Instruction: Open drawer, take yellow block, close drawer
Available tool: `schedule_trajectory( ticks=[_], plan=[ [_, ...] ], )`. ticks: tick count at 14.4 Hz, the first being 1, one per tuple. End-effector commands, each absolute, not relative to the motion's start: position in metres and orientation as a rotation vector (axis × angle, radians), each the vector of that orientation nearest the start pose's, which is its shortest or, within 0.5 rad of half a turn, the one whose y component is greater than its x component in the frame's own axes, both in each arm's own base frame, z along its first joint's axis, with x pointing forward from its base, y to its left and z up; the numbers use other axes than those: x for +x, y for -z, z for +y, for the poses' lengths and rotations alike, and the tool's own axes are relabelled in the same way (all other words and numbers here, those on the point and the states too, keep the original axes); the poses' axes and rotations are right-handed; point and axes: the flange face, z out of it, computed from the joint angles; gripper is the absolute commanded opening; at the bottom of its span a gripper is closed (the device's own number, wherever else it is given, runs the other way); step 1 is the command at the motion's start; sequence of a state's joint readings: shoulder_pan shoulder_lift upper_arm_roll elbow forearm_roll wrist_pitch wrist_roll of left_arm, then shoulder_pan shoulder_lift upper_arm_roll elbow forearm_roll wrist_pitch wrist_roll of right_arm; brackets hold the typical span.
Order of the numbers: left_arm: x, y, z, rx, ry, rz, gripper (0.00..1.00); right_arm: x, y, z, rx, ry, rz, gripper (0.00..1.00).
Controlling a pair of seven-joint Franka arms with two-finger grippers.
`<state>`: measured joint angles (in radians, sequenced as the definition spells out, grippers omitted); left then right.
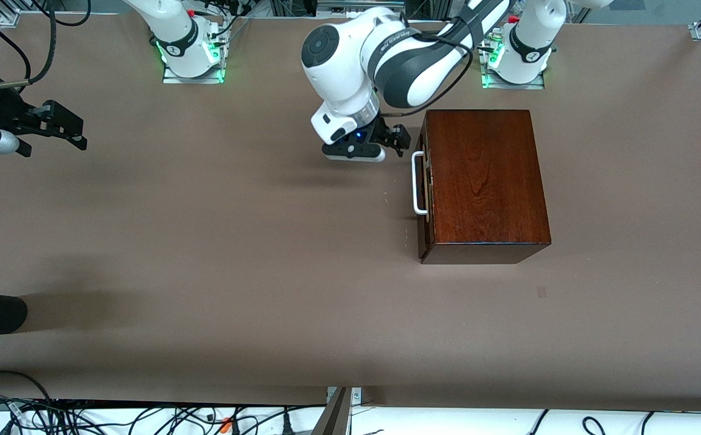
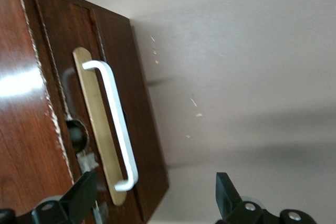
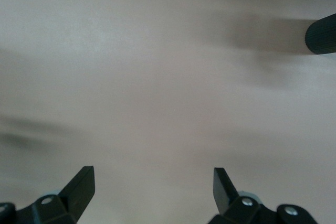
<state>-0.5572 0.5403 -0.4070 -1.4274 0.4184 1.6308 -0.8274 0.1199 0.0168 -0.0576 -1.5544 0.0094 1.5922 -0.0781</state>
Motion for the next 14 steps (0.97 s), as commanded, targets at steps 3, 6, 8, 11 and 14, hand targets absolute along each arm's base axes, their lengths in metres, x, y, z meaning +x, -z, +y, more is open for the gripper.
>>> schedule_trajectory(
  ticks=[3,6,8,11,14],
  plan=[
    [0.461,-0.360,-0.482,-2.717,0.004,0.193,1.00,0.562,-0.631,0.035,-3.138,0.031,-0.205,1.00],
    [0.460,-0.340,-0.474,-2.715,0.003,0.136,1.00,0.562,-0.630,0.035,-3.138,0.029,-0.205,1.00],
    [0.460,-0.335,-0.473,-2.717,0.003,0.143,1.00,0.562,-0.631,0.035,-3.138,0.031,-0.207,1.00],
    [0.470,-0.324,-0.464,-2.685,0.025,0.144,1.00,0.562,-0.629,0.035,-3.138,0.027,-0.207,1.00],
    [0.473,-0.308,-0.463,-2.696,0.025,0.154,1.00,0.562,-0.631,0.035,-3.138,0.031,-0.205,1.00]
  ],
)
